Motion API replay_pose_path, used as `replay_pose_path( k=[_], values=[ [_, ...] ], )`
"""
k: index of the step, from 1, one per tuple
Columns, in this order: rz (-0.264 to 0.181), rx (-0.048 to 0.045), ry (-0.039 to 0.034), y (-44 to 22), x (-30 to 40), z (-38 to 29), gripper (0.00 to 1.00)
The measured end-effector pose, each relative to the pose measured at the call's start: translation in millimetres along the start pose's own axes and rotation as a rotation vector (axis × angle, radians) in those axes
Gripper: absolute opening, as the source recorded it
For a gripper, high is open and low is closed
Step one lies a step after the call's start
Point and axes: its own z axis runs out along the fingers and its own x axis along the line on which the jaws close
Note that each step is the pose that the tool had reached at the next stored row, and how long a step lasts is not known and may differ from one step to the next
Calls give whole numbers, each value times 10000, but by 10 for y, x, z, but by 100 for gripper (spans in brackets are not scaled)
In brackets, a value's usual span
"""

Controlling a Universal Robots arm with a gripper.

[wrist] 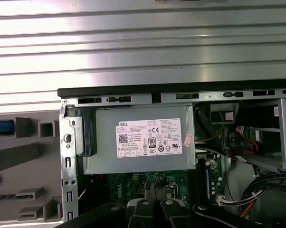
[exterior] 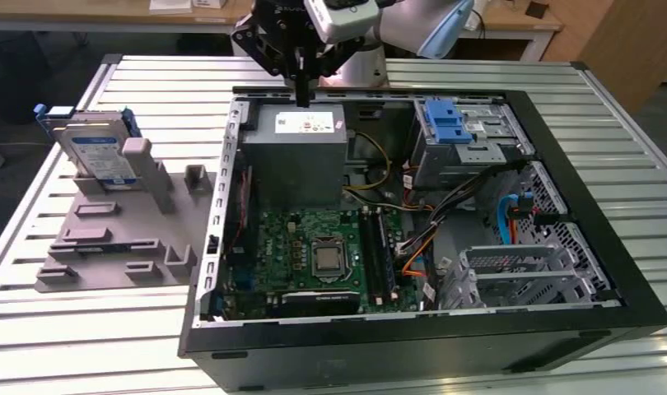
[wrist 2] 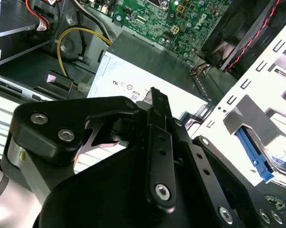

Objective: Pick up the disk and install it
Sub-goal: 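Reach for the disk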

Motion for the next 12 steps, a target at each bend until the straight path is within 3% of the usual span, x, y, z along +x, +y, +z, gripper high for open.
replay_pose_path(
  k=[12],
  values=[
    [0,0,0,-3,37,-1,11]
  ],
)
